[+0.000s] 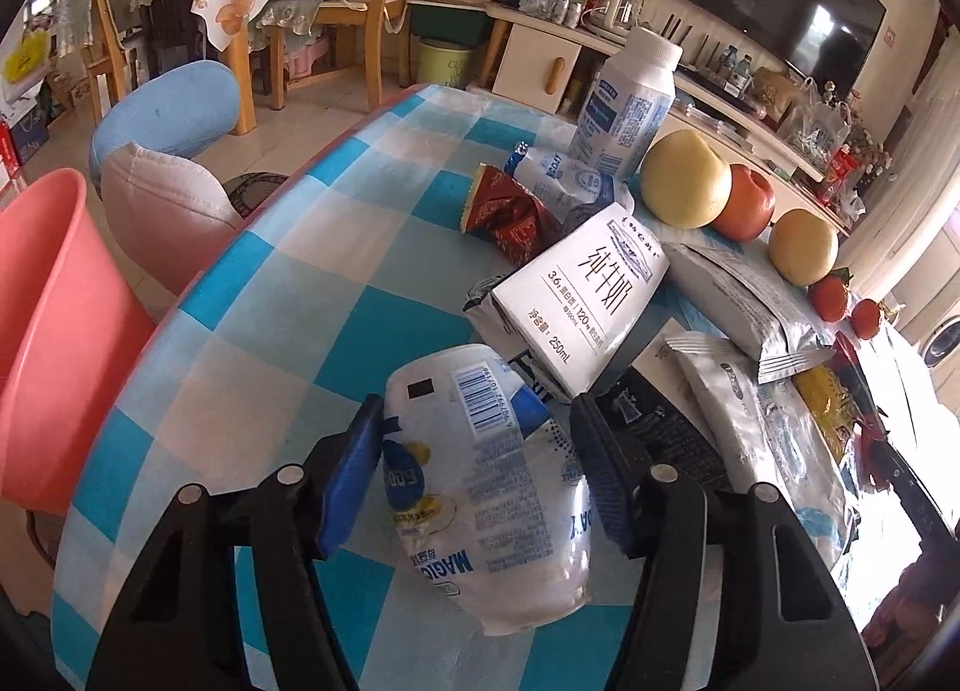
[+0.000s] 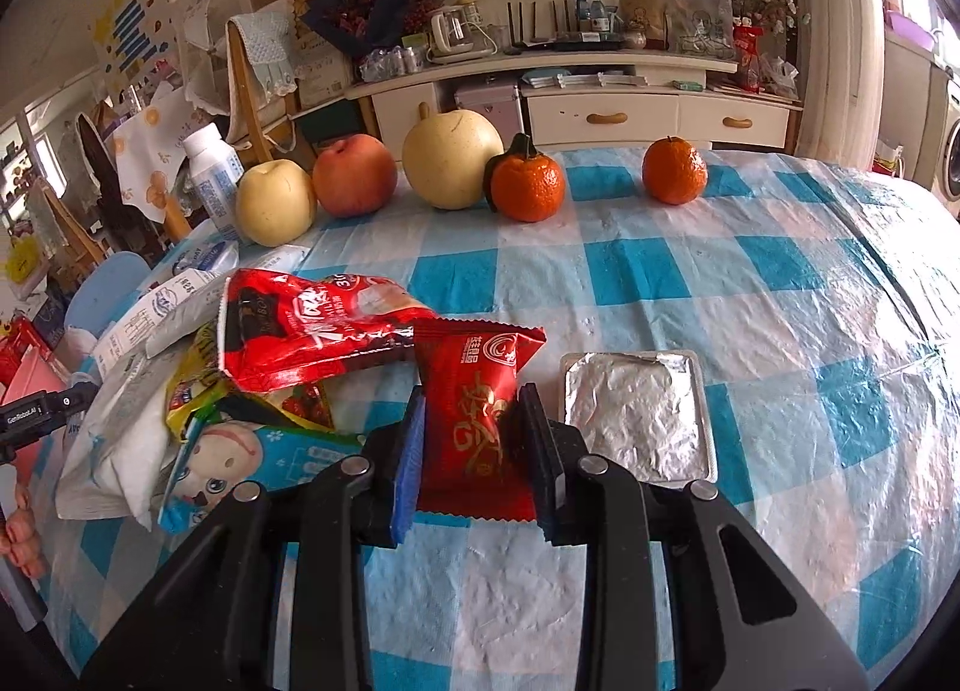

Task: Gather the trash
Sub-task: 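Close the left tool on the yogurt bottle while the right tool grasps the red candy wrapper, then carry both items over the pink bucket and open both tools to drop them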

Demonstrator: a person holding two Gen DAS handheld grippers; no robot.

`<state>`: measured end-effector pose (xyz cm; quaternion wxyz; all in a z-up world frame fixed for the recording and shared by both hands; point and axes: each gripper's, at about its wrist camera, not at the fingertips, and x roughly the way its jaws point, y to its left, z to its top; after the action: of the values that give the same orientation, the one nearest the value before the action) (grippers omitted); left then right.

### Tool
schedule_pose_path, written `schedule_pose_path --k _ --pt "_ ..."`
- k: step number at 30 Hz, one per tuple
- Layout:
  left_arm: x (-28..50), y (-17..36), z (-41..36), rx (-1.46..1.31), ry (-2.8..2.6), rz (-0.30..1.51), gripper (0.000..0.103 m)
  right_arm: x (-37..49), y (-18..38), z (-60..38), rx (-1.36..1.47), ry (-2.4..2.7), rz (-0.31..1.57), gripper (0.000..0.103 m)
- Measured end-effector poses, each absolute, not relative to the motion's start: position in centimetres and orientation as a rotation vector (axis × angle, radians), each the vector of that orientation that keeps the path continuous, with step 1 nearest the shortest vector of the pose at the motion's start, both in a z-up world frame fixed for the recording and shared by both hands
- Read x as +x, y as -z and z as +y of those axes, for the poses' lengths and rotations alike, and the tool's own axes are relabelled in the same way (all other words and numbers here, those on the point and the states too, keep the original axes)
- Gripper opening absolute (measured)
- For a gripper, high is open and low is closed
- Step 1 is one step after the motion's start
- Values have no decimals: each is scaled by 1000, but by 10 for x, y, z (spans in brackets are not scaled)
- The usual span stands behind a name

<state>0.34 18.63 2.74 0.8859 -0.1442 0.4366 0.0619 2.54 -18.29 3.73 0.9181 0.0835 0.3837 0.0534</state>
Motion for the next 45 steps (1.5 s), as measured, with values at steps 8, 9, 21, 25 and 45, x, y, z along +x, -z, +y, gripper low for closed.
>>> schedule_pose_path --k 8,9,21,25,45 --pt "-13 -56 189 -239 -100 821 64 -4 -65 -169 235 -130 715 32" --pt "-14 -60 189 -225 -101 808 64 -8 -71 -166 236 -130 702 32" --pt "-50 -114 255 -220 -219 641 64 -20 -139 -40 211 -372 627 32" --pt "-69 -124 309 -258 -342 595 64 -11 -157 36 202 -543 632 32" --pt "-110 -80 479 -609 -695 655 65 14 -121 308 -11 -895 819 43"
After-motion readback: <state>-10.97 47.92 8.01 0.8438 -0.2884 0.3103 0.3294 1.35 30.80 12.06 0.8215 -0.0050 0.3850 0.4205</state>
